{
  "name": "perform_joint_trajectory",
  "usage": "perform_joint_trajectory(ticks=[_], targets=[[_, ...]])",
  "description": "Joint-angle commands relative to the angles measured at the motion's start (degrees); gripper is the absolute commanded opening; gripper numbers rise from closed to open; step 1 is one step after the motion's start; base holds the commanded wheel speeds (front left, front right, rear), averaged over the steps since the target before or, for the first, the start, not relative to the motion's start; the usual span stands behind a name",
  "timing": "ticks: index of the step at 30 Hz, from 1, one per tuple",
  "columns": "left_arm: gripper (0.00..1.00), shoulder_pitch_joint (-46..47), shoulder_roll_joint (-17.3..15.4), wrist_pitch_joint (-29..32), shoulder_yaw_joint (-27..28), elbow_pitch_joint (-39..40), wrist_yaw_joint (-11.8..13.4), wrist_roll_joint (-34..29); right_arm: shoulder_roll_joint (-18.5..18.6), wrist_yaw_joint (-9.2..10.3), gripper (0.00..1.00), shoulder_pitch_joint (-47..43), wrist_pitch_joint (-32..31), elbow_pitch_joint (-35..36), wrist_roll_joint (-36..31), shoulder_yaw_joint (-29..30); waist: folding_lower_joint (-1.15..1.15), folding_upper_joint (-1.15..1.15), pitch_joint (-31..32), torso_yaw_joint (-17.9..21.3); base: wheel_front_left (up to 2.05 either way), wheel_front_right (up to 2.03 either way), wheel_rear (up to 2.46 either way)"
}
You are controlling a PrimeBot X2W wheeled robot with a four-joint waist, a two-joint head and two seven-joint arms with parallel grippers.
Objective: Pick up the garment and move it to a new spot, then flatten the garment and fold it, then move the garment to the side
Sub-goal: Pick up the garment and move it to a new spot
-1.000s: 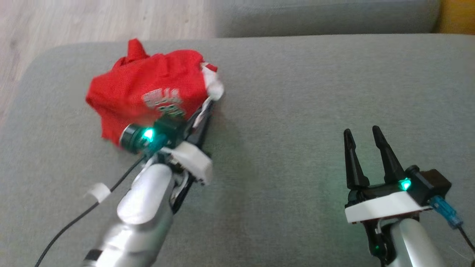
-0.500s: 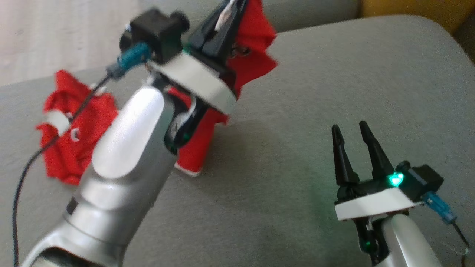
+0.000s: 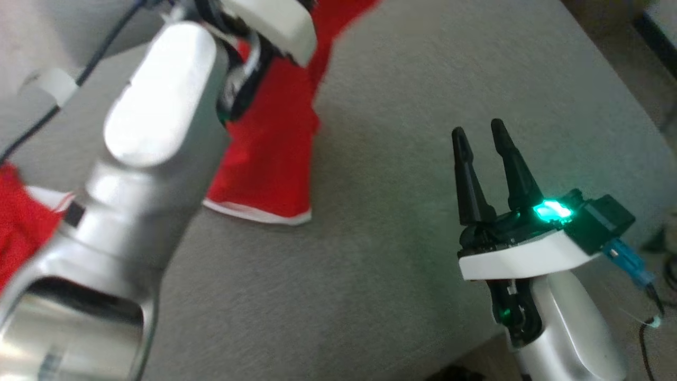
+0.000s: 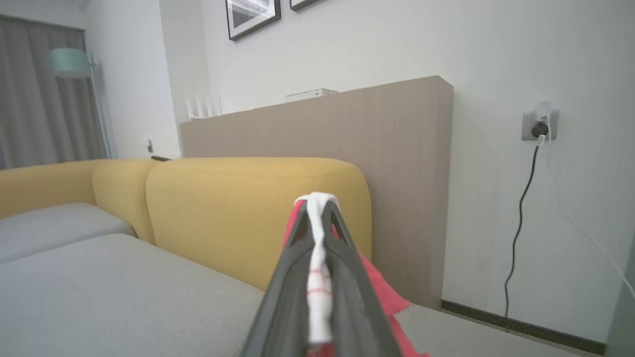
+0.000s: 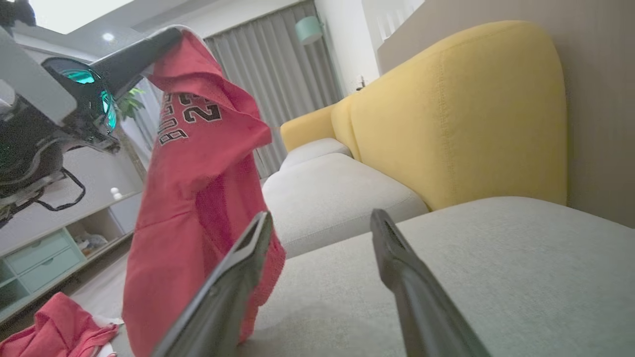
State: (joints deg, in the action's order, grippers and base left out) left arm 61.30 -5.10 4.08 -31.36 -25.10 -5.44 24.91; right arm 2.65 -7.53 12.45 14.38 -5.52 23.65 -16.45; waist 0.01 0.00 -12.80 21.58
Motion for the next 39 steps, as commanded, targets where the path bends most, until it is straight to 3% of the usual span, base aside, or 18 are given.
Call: perform_joint_trajectory(ticks=[1, 6, 8, 9, 17, 25, 32, 39], targets=[[0.00, 6.18, -1.92, -3.10, 1.95, -0.97, 0.68, -2.36, 0.22, 0.04, 1.00, 2.06, 0.62, 2.53, 0.97, -1.66, -0.01, 0.00, -4.76, 5.56, 0.00, 0.00, 0.00], [0.00, 11.64, -1.17, -9.86, 1.83, -9.19, 1.26, -4.65, 0.22, 0.04, 1.00, 2.08, 0.62, 3.12, 1.98, -1.99, -0.01, 0.00, -6.39, 7.32, 0.00, 0.00, 0.00], [0.78, 12.70, -1.16, -11.29, 0.43, -12.80, 0.85, -5.97, 0.22, 0.04, 1.00, 2.02, 0.62, 3.18, 2.09, -2.07, -0.01, 0.00, -6.69, 7.39, 0.00, 0.00, 0.00], [1.00, 12.68, -1.02, -10.73, -0.19, -15.02, 0.42, -5.86, 0.22, 0.04, 1.00, 1.98, 0.62, 3.15, 2.11, -2.17, -0.01, 0.00, -6.69, 7.35, 0.00, 0.00, 0.00], [1.00, 10.94, 0.07, -8.98, -6.29, -23.27, -1.87, -3.62, 0.22, 0.04, 1.00, 2.23, 0.62, 3.01, 1.46, -2.02, -0.01, 0.00, -6.53, 4.26, 0.00, 0.00, 0.00], [1.00, 8.27, -1.59, -14.81, -7.10, -22.54, -1.88, -1.31, 0.22, 0.04, 1.00, 2.00, 0.62, 2.08, -1.53, 0.33, -0.01, 0.00, -4.13, -1.74, 0.00, 0.00, 0.00], [1.00, -3.55, -4.79, -18.76, -4.57, -16.12, 2.41, -0.42, 0.22, 0.04, 1.00, -0.72, 0.62, 0.87, -5.64, 4.19, -0.01, 0.00, 0.57, -9.61, 0.00, 0.00, 0.00], [1.00, -24.31, -7.88, -19.06, 0.57, -0.47, 9.95, -1.60, 0.22, 0.04, 1.00, -4.41, 0.62, 0.40, -9.68, 8.41, -0.01, 0.00, 3.81, -17.39, 0.00, 0.00, 0.00]])
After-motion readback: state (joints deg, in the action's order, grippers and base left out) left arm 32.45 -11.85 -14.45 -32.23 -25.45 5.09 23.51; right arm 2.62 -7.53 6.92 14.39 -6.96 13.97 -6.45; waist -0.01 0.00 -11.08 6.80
